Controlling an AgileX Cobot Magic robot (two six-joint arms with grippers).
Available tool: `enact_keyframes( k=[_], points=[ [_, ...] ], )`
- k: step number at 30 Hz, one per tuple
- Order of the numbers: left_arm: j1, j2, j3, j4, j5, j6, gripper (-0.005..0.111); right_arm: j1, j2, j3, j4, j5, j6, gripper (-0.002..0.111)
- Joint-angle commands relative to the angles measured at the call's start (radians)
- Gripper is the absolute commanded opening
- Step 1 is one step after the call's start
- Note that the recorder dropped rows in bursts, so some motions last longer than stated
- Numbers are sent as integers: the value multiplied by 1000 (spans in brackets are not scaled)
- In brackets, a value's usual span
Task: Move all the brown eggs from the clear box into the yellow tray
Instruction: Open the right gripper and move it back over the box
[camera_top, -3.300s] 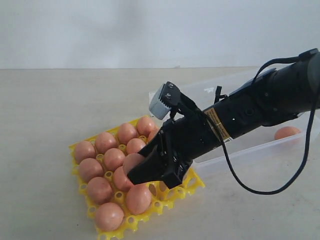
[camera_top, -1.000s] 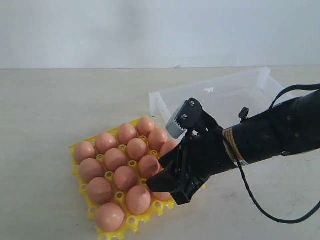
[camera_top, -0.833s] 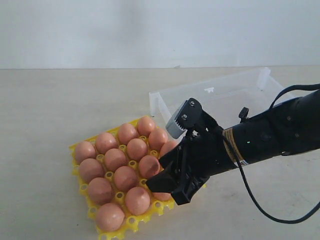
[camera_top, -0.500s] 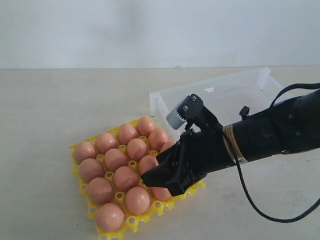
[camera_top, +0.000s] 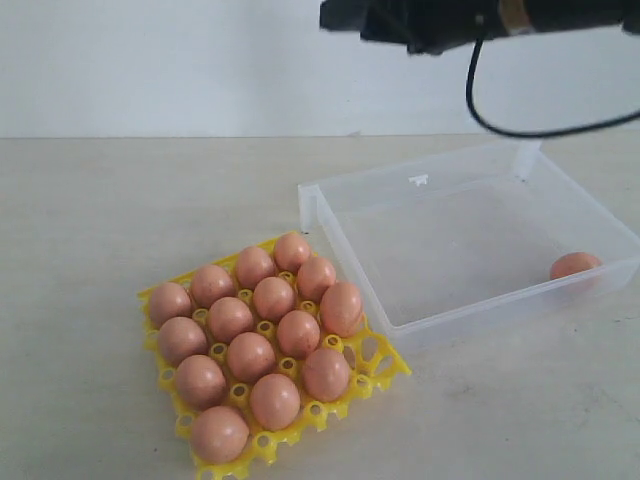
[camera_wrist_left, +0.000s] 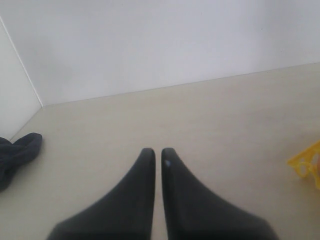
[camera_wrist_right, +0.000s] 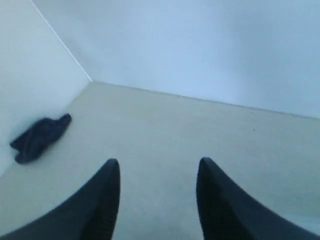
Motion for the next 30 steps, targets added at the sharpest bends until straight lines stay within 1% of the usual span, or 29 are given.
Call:
enact_keyframes(
  k=[1,3,5,6,9,11,12,14,15,16,17,18,20,21,22,23,24,25,26,27,28,29,30],
  points=[
    [-5,-3,3,-2,-2,-3,4,-120,79,-129,-27,-116,26,38],
    [-5,-3,3,-2,-2,-3,4,-160,81,-159,-27,-82,-43,38],
    [-5,-3,3,-2,-2,-3,4,-194,65,-178,-27,-54,-101,34],
    [-5,-3,3,-2,-2,-3,4,-203,51,-188,-27,-34,-149,28],
    [-5,-3,3,-2,-2,-3,4,-200,-8,-189,-27,91,-411,2],
    [-5,-3,3,-2,-2,-3,4,-193,-38,-189,-27,223,-498,0],
    [-5,-3,3,-2,-2,-3,4,-186,-58,-189,-27,337,-509,0],
    [-5,-3,3,-2,-2,-3,4,-184,-76,-189,-27,487,-527,0],
    [-5,-3,3,-2,-2,-3,4,-184,-82,-189,-27,589,-576,0],
    [-5,-3,3,-2,-2,-3,4,-184,-82,-189,-27,652,-639,0],
    [-5,-3,3,-2,-2,-3,4,-184,-82,-189,-25,730,-742,0],
    [-5,-3,3,-2,-2,-3,4,-184,-82,-189,122,818,-853,0],
    [-5,-3,3,-2,-2,-3,4,-201,-58,-198,469,1065,-1081,0],
    [-5,-3,3,-2,-2,-3,4,-243,-13,-200,687,1223,-1393,0],
    [-5,-3,3,-2,-2,-3,4,-269,16,-200,804,1307,-1621,0],
    [-5,-3,3,-2,-2,-3,4,-314,67,-200,1014,1459,-1975,0],
    [-5,-3,3,-2,-2,-3,4,-351,85,-200,1145,1515,-2044,0],
    [-5,-3,3,-2,-2,-3,4,-407,106,-200,1390,1538,-2089,0],
    [-5,-3,3,-2,-2,-3,4,-425,111,-200,1495,1538,-2169,0],
    [-5,-3,3,-2,-2,-3,4,-432,112,-200,1639,1558,-2354,0],
    [-5,-3,3,-2,-2,-3,4,-432,110,-200,1696,1577,-2442,0],
    [-5,-3,3,-2,-2,-3,4,-411,110,-206,1767,1642,-2561,0],
    [-5,-3,3,-2,-2,-3,4,-386,112,-216,1770,1706,-2623,0]
  ],
)
